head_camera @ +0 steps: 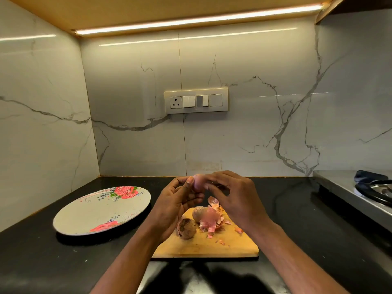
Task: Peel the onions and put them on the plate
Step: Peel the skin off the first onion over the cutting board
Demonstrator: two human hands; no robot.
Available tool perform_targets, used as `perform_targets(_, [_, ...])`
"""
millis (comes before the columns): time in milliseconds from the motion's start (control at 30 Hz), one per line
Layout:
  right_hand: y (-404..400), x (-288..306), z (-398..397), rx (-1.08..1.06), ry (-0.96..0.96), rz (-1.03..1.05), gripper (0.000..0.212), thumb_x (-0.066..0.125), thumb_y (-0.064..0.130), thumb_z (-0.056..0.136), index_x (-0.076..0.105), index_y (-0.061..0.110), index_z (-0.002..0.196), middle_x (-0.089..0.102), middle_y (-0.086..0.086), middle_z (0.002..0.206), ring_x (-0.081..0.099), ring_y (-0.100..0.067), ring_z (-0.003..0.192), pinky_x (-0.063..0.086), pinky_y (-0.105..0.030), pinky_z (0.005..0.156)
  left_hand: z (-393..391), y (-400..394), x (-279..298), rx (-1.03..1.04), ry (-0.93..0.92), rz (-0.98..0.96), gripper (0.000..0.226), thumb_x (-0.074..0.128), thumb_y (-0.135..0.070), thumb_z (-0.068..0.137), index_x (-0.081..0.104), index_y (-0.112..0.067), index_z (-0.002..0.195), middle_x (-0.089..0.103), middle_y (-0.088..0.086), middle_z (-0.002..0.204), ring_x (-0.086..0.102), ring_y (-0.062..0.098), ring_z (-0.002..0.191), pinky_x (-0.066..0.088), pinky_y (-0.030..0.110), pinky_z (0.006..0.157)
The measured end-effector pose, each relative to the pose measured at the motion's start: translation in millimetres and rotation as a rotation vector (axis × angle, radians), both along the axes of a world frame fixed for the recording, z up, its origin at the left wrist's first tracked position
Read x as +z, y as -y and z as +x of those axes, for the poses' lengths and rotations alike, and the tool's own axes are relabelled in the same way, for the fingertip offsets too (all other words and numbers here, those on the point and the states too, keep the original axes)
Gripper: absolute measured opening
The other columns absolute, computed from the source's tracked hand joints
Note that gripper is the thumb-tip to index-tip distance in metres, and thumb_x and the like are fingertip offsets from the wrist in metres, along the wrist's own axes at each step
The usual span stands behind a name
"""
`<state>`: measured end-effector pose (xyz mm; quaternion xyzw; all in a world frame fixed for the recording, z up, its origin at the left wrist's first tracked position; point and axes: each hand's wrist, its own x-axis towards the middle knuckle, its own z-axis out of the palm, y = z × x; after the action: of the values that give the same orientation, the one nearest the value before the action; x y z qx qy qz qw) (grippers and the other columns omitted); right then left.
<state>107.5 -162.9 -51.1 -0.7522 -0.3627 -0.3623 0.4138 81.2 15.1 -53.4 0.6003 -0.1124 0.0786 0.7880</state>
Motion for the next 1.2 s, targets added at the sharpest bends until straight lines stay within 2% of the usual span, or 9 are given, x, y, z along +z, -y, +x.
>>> perform_targets(200, [5.8,-0.7,2.8,-0.009,0.073,-0.035,0.023,0.072,0.017,0.090,0.076,0.018,0.112,0.075,0.007,0.103,0.068,-0.002,0.094,0.055,-0.016,0.080,-1.9,0.4,0.3,0.017,0.010,0.102,0.033,0.056,-0.027,0.097,0.061,-0.006,0.122,0.074,0.011,0.097,0.071,0.019,0.084,0.058,0.028,0.076])
perform_targets(300, [7.0,-0.6,4.4,-0.018,0.081,-0.075,0.022,0.073,0.015,0.090,0.076,0.017,0.111,0.075,0.005,0.102,0.069,-0.004,0.092,0.056,-0.017,0.080,-3.1,1.1,1.4,0.021,0.002,0.126,0.030,0.058,-0.027,0.096,0.061,-0.007,0.118,0.075,0.013,0.099,0.073,0.024,0.087,0.059,0.028,0.074])
perform_targets(467, [6.3,-1.9,4.9,-0.037,0.110,-0.140,0.021,0.073,0.016,0.091,0.076,0.016,0.112,0.075,0.004,0.102,0.069,-0.004,0.092,0.054,-0.014,0.079,-3.8,1.2,1.4,0.014,-0.012,0.111,0.029,0.059,-0.026,0.093,0.061,-0.006,0.114,0.075,0.015,0.101,0.074,0.028,0.092,0.060,0.029,0.075])
perform_targets(667, [2.1,-3.7,2.6,-0.088,0.139,-0.179,0.019,0.073,0.015,0.091,0.074,0.015,0.110,0.074,0.004,0.099,0.068,-0.005,0.089,0.047,-0.003,0.078,-5.1,0.3,1.3,0.018,-0.002,0.116,0.030,0.060,-0.026,0.091,0.061,-0.006,0.113,0.075,0.014,0.100,0.074,0.026,0.091,0.061,0.030,0.077])
perform_targets(833, [-0.8,-4.9,1.6,-0.120,0.162,-0.182,0.021,0.076,0.014,0.088,0.071,0.016,0.108,0.072,0.003,0.098,0.068,-0.008,0.086,0.054,-0.011,0.074,-5.7,0.3,2.1,0.009,-0.001,0.076,0.031,0.061,-0.025,0.090,0.062,-0.005,0.114,0.075,0.015,0.102,0.073,0.028,0.093,0.060,0.031,0.078])
perform_targets(900, [-1.2,-4.9,1.9,-0.135,0.157,-0.184,0.022,0.078,0.015,0.086,0.070,0.016,0.107,0.071,0.002,0.097,0.068,-0.008,0.084,0.052,-0.008,0.073,-6.3,1.5,2.4,-0.003,-0.001,0.050,0.030,0.060,-0.023,0.091,0.062,-0.005,0.115,0.074,0.016,0.103,0.073,0.027,0.093,0.060,0.030,0.076])
perform_targets(1033, [-1.3,-4.1,3.3,-0.129,0.094,-0.123,0.018,0.075,0.017,0.088,0.069,0.018,0.105,0.068,0.004,0.096,0.064,-0.005,0.082,0.045,0.000,0.070,-6.8,3.3,3.2,-0.026,-0.003,0.014,0.031,0.059,-0.020,0.093,0.062,-0.005,0.119,0.074,0.016,0.106,0.073,0.028,0.095,0.060,0.030,0.077])
perform_targets(1200, [7.1,-0.7,8.8,-0.146,0.008,0.030,0.012,0.073,0.014,0.089,0.068,0.018,0.099,0.063,0.011,0.089,0.060,0.002,0.077,0.045,-0.003,0.068,-6.0,4.2,2.4,-0.057,-0.005,-0.002,0.033,0.060,-0.022,0.089,0.065,-0.009,0.119,0.074,0.014,0.109,0.072,0.030,0.099,0.060,0.031,0.079])
